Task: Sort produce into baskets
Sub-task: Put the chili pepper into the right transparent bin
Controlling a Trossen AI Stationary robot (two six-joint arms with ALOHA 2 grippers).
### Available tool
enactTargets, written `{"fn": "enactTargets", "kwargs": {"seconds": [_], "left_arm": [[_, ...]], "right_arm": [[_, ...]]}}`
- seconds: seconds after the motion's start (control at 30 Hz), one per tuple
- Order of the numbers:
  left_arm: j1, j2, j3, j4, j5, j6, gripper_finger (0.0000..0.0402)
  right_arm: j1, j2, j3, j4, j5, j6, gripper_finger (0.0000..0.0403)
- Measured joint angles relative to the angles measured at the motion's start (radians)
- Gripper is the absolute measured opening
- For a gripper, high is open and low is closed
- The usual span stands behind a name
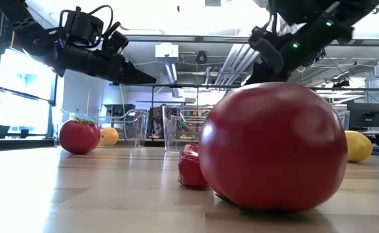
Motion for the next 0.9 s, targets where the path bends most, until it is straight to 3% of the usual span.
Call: {"fn": "enactTargets", "kwargs": {"seconds": [0.17,0.37,0.57,0.73,0.9], "left_arm": [[0.0,0.0,0.008,0.0,0.0,-0.002,0.0],[-0.001,0.0,0.022,-0.002,0.0,-0.017,0.0],[-0.001,0.0,0.024,-0.001,0.0,-0.018,0.0],[-0.001,0.0,0.024,-0.002,0.0,-0.019,0.0],[-0.001,0.0,0.024,-0.017,0.0,-0.04,0.0]], "right_arm": [[0.073,0.052,-0.042,0.105,-0.07,0.042,0.0],[0.127,0.183,-0.02,0.203,-0.032,0.062,0.003],[0.173,0.322,0.061,0.213,0.004,0.093,0.0121],[0.192,0.41,0.147,0.161,0.121,0.169,0.0211],[0.181,0.472,0.212,0.044,0.173,0.257,0.0257]]}}
